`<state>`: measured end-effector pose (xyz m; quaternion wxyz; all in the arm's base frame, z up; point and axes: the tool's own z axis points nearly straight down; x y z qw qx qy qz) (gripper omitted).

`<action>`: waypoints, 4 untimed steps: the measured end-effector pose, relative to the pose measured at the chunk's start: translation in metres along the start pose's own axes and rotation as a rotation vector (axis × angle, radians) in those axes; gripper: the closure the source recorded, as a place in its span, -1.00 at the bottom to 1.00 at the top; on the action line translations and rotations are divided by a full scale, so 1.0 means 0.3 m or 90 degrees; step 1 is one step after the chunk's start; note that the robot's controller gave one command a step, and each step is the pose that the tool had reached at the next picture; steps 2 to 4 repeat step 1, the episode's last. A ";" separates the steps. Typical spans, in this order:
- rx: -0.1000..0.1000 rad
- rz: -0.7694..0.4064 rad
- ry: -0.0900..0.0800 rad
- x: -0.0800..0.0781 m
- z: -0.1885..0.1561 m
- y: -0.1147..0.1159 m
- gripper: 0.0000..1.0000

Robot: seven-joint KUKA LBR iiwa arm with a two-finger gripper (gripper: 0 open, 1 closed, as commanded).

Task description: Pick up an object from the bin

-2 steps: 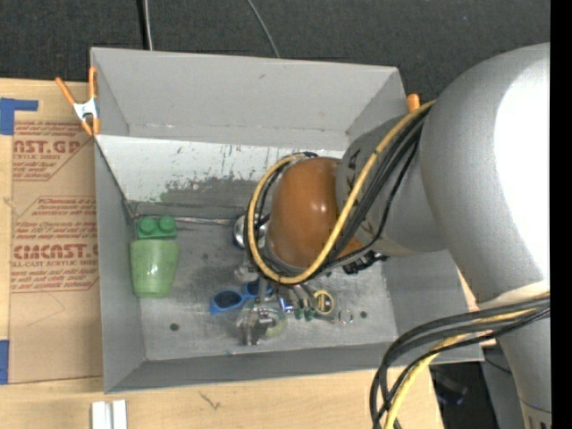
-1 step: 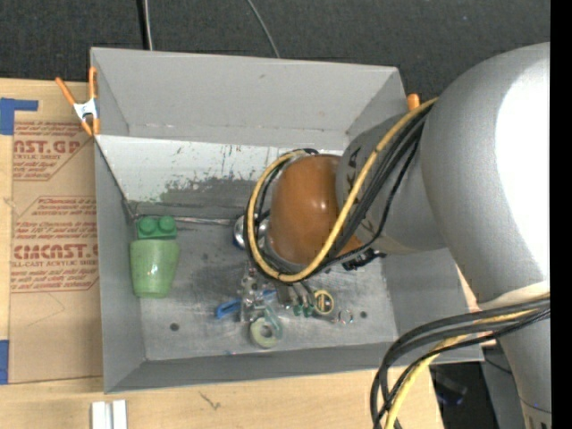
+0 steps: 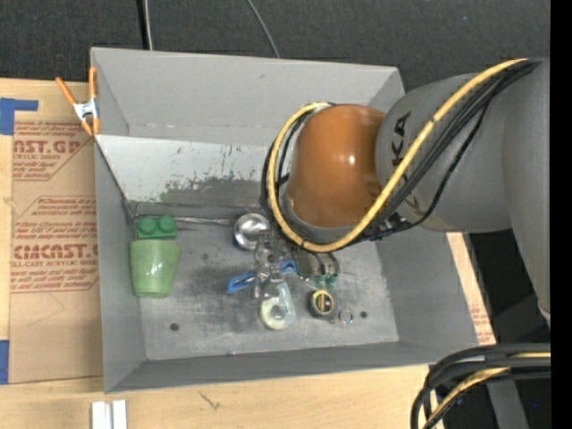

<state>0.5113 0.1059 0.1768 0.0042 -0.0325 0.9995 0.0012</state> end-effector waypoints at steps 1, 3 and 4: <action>0.001 0.000 0.004 -0.002 -0.024 0.002 1.00; 0.001 0.000 0.004 -0.002 -0.024 0.002 1.00; 0.001 0.000 0.004 -0.002 -0.024 0.002 1.00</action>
Offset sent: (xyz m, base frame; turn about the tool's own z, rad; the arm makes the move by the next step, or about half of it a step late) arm 0.0000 0.0001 0.0071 0.0000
